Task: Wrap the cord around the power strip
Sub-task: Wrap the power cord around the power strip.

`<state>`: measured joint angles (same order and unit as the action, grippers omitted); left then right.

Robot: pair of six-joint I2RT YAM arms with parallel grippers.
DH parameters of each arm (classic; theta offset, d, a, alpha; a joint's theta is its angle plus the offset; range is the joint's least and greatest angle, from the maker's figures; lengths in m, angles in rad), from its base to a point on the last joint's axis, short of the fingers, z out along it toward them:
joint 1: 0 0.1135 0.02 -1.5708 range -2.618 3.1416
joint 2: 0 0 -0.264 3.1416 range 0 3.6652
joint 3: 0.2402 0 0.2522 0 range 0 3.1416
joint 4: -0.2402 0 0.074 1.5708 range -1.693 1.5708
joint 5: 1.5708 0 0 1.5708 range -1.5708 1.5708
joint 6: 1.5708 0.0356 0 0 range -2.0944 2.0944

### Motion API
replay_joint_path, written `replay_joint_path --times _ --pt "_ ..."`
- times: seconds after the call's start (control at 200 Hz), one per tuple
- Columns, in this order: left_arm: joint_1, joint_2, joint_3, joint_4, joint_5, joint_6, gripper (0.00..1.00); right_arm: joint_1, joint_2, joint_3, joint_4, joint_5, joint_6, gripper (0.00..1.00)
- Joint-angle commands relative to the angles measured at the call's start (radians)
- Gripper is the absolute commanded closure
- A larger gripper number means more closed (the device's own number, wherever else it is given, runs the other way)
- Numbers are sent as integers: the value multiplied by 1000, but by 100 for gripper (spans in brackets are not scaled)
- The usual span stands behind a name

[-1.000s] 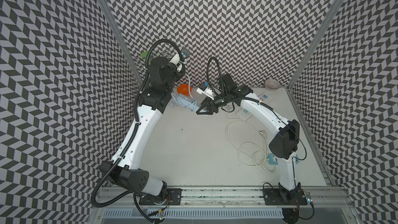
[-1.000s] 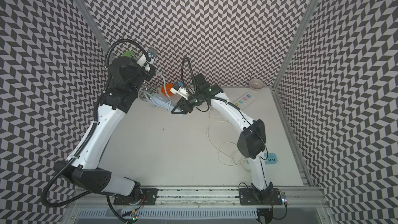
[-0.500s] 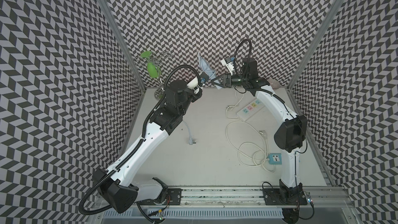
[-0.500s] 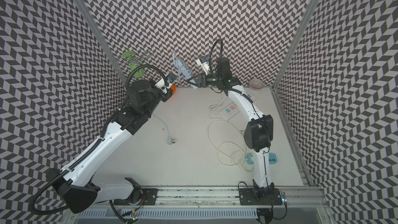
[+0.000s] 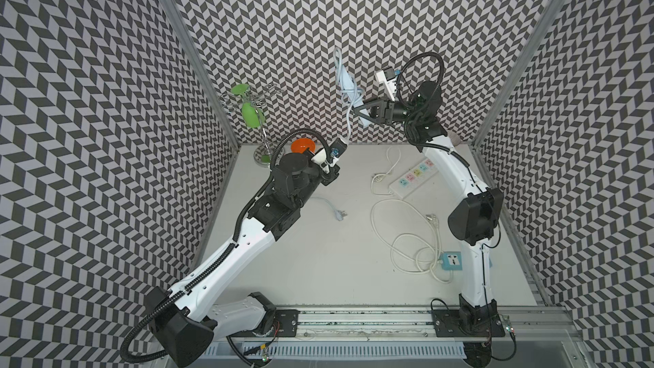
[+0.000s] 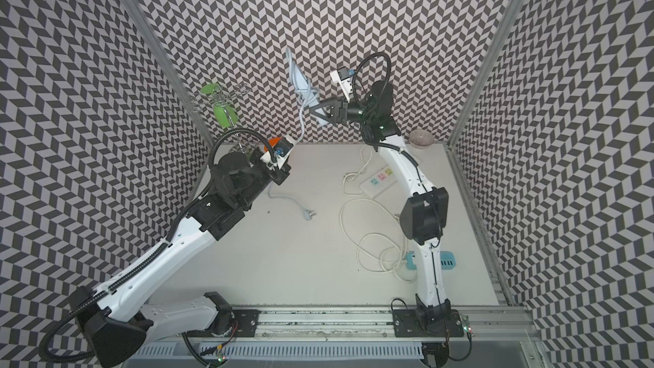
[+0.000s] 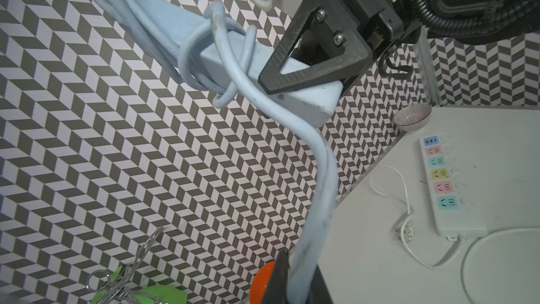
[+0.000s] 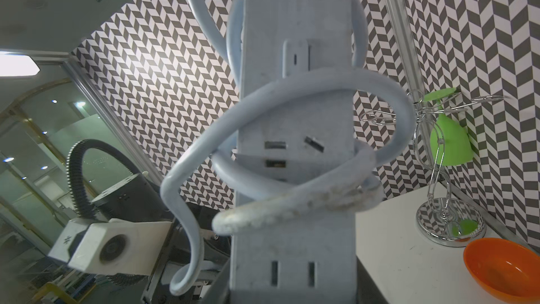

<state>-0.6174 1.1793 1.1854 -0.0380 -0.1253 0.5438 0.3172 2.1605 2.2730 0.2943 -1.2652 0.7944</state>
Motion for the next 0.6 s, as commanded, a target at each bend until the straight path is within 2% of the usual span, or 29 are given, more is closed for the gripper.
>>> replay_joint_path --times 0.0,0.195,0.411,0.596 --pt "32 -28 -1 32 139 -83 85 -22 -160 -16 164 -43 52 100" --pt "82 -75 -112 131 312 -218 81 -32 -271 -21 125 -91 14 100" --pt "88 -94 -273 317 535 -385 78 -46 -278 66 103 -109 47 100" --pt "75 -99 -396 495 627 -465 75 -63 -290 69 117 -109 75 100"
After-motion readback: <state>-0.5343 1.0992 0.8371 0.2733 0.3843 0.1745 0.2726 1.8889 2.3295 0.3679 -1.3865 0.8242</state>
